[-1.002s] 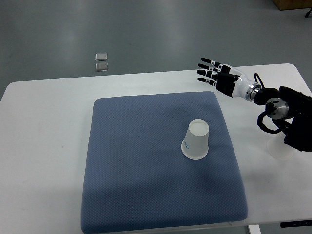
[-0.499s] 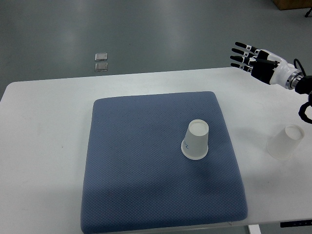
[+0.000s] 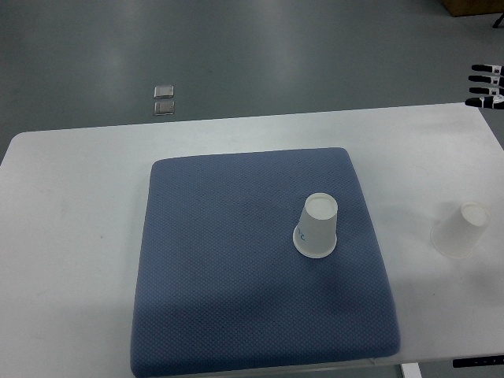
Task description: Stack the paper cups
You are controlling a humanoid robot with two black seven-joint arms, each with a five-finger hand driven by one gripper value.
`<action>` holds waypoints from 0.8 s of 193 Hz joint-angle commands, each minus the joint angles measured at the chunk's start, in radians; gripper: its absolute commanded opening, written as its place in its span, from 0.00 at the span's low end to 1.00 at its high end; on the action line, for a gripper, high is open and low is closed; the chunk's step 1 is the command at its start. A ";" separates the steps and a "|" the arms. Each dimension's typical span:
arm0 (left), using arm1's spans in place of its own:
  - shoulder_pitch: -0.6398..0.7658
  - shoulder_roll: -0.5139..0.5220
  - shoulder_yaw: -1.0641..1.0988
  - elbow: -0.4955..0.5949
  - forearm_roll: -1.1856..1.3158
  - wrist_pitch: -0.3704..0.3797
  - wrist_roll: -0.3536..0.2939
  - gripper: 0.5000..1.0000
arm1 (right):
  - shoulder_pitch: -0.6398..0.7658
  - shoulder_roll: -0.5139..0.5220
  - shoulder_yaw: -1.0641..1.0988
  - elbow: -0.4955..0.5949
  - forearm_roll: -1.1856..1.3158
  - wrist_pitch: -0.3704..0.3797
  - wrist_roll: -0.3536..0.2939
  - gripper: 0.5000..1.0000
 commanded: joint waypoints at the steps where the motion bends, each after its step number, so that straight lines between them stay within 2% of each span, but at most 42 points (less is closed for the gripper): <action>1: 0.000 0.000 0.000 0.000 0.000 0.000 0.000 1.00 | 0.019 -0.038 -0.002 0.027 -0.143 0.000 0.040 0.88; 20: 0.000 0.000 0.000 0.000 0.000 0.000 0.000 1.00 | 0.019 -0.117 0.000 0.145 -0.271 0.000 0.059 0.88; 51: 0.000 0.000 0.000 0.000 0.000 0.000 0.000 1.00 | 0.015 -0.214 -0.015 0.308 -0.468 0.000 0.163 0.88; 89: 0.000 0.000 0.000 0.000 0.000 0.000 0.000 1.00 | -0.024 -0.237 -0.051 0.400 -0.712 0.000 0.300 0.88; 112: 0.000 0.000 0.000 0.000 0.000 0.000 0.000 1.00 | -0.050 -0.240 -0.138 0.415 -0.825 -0.013 0.396 0.88; 126: 0.000 0.000 0.000 0.000 0.000 0.000 0.000 1.00 | -0.060 -0.249 -0.204 0.417 -0.859 -0.082 0.398 0.88; 154: 0.000 0.000 0.000 0.000 0.000 0.000 0.000 1.00 | -0.063 -0.278 -0.269 0.446 -0.865 -0.102 0.398 0.88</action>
